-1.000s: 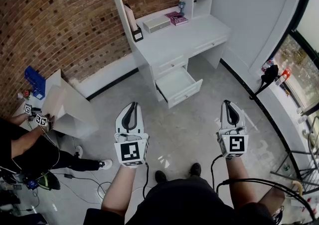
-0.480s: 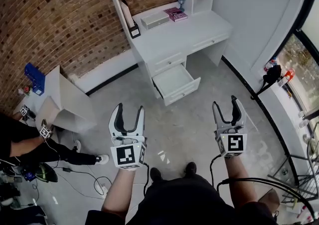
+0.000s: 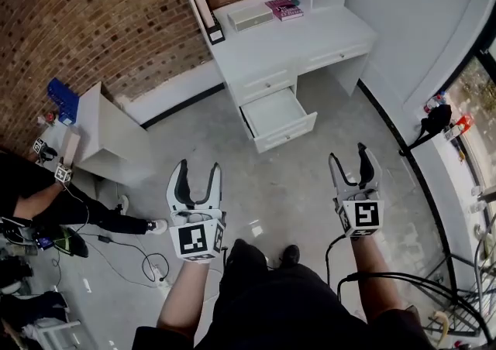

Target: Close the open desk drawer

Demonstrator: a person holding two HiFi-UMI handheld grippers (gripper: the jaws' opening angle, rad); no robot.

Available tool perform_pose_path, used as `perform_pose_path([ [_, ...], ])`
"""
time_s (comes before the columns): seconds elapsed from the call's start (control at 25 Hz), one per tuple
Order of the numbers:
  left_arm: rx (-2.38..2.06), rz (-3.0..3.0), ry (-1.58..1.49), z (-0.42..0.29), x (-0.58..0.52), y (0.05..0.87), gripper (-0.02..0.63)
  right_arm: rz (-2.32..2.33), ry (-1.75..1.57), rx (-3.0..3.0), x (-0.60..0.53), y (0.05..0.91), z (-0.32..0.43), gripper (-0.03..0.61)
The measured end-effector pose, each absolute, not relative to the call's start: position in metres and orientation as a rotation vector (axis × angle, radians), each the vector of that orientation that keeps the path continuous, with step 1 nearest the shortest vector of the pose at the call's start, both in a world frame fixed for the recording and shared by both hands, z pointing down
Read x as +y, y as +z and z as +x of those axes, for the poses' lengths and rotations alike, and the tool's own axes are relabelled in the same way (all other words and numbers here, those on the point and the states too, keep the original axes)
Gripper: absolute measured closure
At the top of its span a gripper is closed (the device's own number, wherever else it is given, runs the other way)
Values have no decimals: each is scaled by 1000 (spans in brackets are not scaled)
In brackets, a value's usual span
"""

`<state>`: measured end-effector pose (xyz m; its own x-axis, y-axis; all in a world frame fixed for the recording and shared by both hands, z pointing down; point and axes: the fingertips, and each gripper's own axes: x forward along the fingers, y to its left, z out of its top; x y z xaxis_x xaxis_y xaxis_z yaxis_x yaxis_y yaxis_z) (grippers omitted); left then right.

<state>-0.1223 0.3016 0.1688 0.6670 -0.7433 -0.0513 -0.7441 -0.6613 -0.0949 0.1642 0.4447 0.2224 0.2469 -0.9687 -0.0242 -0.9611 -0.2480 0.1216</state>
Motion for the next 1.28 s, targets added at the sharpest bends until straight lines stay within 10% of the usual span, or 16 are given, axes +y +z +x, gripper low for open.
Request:
perform_pose_path([
  [1.28,1082,-3014,-453,-40,36,384,333,2083,518,-1640,181,505,224,297],
])
